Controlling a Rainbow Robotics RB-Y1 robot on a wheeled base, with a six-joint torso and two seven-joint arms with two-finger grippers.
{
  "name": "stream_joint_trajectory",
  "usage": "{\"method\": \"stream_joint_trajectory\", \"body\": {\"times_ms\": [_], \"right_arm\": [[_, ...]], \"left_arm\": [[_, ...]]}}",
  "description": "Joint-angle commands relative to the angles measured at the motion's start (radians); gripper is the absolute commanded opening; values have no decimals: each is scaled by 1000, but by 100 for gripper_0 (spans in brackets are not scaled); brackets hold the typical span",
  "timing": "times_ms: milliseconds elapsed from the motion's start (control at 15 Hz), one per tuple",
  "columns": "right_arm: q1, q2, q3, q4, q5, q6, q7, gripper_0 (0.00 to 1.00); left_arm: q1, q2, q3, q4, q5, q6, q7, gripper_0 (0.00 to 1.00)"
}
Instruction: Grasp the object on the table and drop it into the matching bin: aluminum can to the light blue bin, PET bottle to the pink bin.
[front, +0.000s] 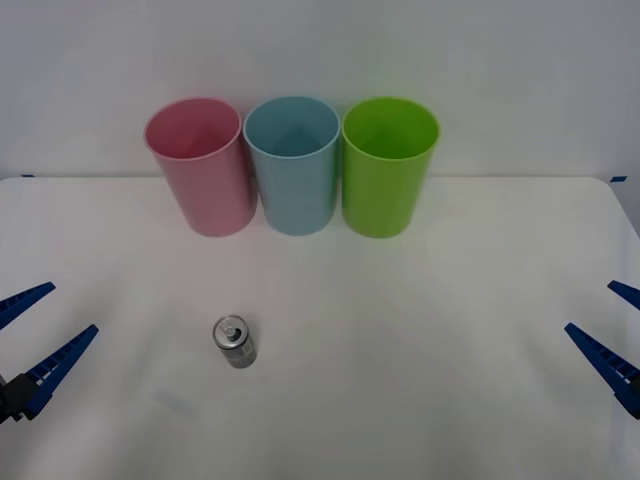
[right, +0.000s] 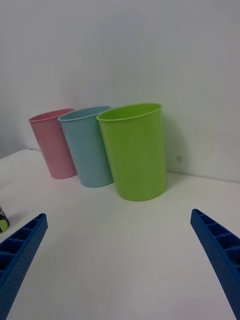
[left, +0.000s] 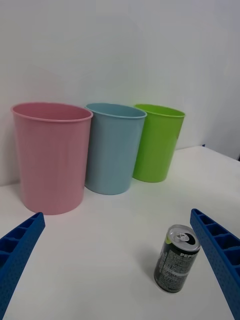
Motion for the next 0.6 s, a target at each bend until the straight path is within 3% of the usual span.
{"method": "stream_joint_trajectory", "body": {"times_ms": [67,600], "right_arm": [[0,0,0,0,0,0,0,100],[0,0,0,0,0,0,0,100]], "left_arm": [[0,0,0,0,0,0,0,100],[41,-1,-24,23,1,-2,-15,100]]}}
